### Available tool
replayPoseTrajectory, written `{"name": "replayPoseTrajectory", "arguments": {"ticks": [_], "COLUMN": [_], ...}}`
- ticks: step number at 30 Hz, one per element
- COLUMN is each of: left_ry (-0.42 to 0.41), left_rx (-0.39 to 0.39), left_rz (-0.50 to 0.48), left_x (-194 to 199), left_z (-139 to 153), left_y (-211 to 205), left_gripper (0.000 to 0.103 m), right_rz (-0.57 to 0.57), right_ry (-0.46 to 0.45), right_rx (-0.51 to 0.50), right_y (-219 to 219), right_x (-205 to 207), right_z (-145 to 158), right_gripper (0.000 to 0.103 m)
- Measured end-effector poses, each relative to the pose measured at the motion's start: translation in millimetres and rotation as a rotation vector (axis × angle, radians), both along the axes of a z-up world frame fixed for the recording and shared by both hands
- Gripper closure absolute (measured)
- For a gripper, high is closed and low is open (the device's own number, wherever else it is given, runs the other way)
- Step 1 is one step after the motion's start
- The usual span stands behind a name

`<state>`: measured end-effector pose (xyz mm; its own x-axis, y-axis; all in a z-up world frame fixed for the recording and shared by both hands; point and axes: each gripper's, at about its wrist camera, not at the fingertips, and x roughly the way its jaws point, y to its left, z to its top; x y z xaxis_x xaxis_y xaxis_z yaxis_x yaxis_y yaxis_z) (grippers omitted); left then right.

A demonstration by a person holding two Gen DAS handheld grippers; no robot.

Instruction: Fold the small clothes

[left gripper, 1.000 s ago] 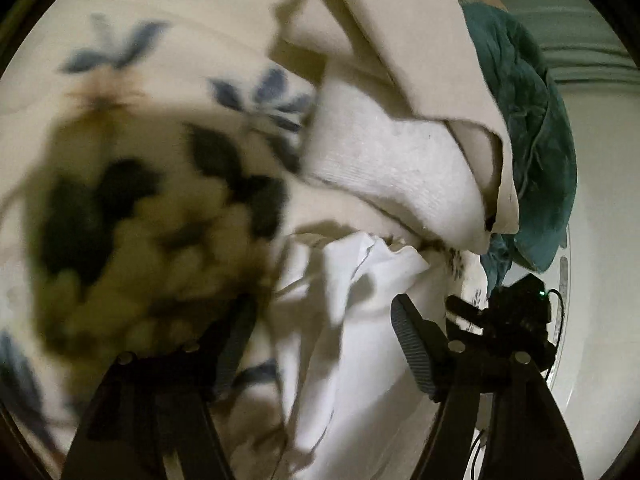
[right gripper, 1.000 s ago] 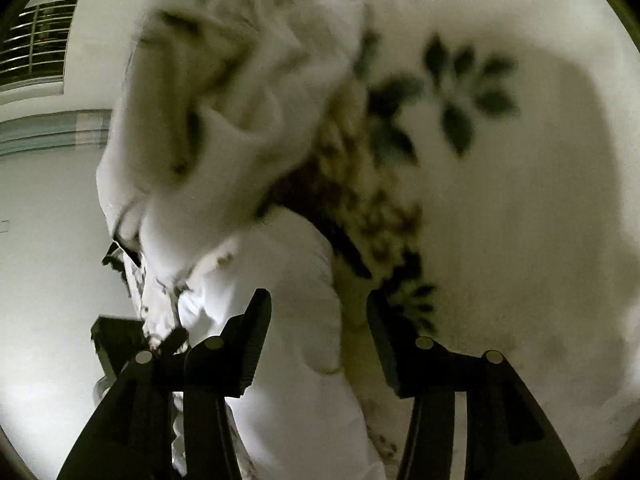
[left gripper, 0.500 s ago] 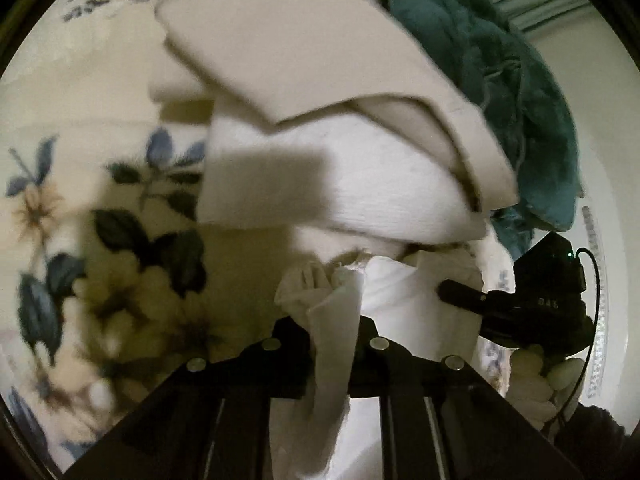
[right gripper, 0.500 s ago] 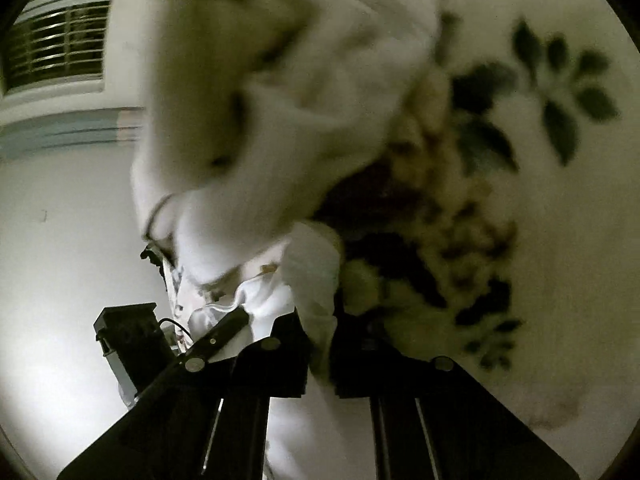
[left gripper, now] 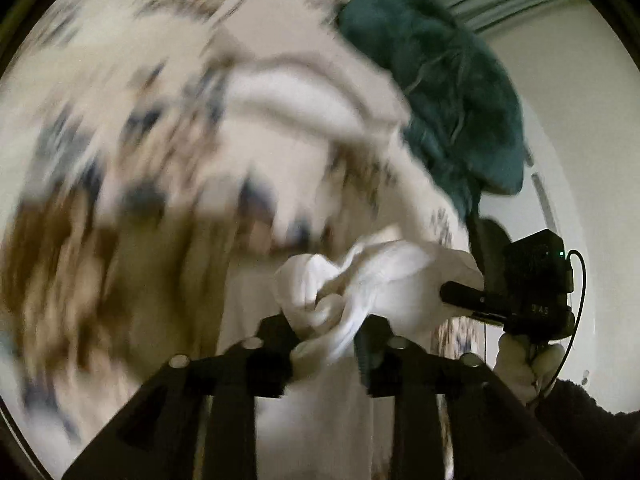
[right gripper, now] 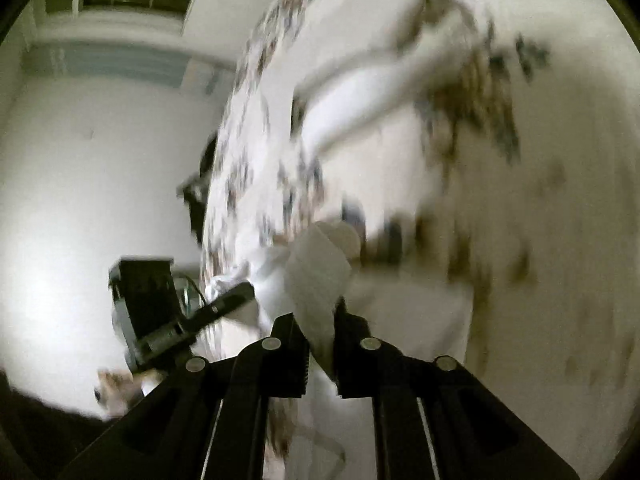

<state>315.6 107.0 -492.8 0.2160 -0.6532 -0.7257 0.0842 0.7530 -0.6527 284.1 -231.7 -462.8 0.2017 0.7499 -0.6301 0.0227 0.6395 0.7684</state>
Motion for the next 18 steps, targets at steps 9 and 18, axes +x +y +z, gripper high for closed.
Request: {"name": "replayPoseTrajectory", "arguments": {"ticks": [9,18], "left_ry": [0.255,0.048], "left_rx": [0.098,0.191], "left_rz": [0.186,0.114], "left_x": [-96,-13], "left_z": [-29,-21], "left_y": [70,-1], "left_gripper": [0.041,0.041], "right_rz": [0.123,-0.15], "right_ry": [0.257,0.157], "right_rx": [-0.111,0.001], "right_y": [-5,7], "right_x": [-143,-58], "right_z": [-52,-53], "right_gripper": [0.037,0.038]}}
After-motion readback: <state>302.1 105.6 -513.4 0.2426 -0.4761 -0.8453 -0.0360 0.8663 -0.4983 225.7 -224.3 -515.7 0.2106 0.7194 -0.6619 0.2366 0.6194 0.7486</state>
